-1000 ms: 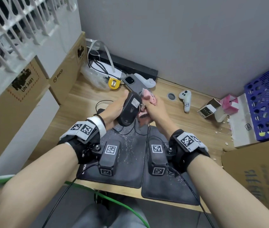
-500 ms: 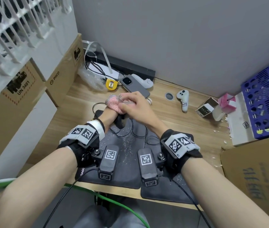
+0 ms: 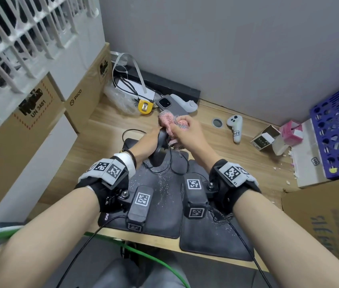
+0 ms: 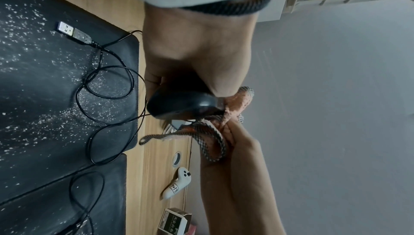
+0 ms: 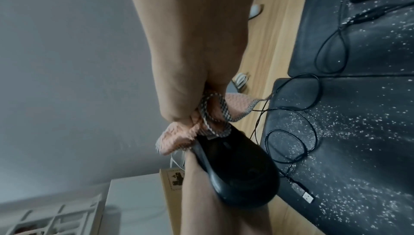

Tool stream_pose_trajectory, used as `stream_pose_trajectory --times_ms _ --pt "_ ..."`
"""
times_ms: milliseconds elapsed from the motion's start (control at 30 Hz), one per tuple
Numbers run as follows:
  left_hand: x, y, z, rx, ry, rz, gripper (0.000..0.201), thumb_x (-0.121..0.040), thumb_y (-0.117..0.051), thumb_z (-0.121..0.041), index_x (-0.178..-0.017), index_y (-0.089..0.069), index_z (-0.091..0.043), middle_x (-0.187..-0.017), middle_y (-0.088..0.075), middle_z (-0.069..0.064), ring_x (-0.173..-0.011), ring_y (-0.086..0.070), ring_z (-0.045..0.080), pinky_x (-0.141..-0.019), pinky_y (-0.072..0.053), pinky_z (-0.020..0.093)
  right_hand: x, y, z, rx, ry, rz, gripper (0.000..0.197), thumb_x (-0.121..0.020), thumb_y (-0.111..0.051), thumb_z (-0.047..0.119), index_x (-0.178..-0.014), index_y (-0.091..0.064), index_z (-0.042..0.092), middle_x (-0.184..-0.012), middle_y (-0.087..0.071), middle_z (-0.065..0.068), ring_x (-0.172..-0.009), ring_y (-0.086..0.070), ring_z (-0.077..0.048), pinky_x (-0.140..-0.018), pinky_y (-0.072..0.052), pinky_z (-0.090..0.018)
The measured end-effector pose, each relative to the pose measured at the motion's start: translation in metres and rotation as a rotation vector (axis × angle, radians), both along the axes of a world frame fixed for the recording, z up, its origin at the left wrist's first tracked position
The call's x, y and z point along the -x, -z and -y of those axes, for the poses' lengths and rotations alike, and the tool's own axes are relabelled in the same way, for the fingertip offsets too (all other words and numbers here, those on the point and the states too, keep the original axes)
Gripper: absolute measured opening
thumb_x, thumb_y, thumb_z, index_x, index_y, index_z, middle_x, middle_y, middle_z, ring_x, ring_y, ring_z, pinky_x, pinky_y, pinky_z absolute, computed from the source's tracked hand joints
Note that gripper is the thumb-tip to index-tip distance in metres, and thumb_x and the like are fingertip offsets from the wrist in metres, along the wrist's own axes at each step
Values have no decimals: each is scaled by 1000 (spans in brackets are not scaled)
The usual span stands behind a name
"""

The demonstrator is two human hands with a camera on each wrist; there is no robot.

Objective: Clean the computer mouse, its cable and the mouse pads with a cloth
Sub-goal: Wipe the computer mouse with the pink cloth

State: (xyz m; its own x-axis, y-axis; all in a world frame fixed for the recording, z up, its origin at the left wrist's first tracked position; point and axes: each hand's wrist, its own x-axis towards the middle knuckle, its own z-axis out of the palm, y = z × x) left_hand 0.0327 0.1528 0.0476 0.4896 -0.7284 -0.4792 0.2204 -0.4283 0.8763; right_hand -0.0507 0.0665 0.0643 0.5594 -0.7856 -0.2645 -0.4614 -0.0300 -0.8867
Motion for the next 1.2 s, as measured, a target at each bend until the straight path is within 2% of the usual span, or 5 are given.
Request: stream_pose_trajectory --times_ms 167,267,833,1067,1200 --pt "-10 6 -2 104 -116 -495 11 -90 -54 -10 -84 -55 -1 -89 -56 20 -56 -64 19 -49 -54 25 5 -8 -17 -89 -238 -2 12 -85 -69 10 -88 -62 20 -86 -66 -7 -55 -64 -14 -51 -56 -34" --pt "-15 10 -10 75 -154 -710 63 -100 -28 -54 -99 -59 1 -98 -64 22 -81 -65 31 -62 -58 35 12 -12 -19 -85 -394 -72 14 -83 -72 7 -89 -60 13 -83 -64 -1 -48 -60 -3 -42 -47 -20" --pt "-7 8 -7 -20 -28 -432 80 -96 -10 -64 -81 -55 0 -57 -54 17 -48 -50 24 -45 -46 26 -8 -5 1 2 87 2 23 -73 -70 28 -67 -48 25 -66 -62 -4 -58 -54 -17 -59 -46 -34" --pt "-9 -2 -3 16 -90 -467 34 -102 -35 -20 -78 -56 -7 -65 -58 12 -43 -57 20 -44 -47 23 -5 -6 -21 -92 -270 -69 22 -84 -71 11 -75 -53 18 -82 -68 -6 -61 -62 -17 -65 -54 -40" --pt "-11 6 -11 20 -181 -619 64 -103 -18 -48 -95 -59 0 -78 -69 14 -69 -70 27 -48 -52 25 2 -8 -29 -172 -427 -125 27 -83 -71 5 -72 -49 14 -78 -67 -11 -58 -62 -18 -59 -56 -32"
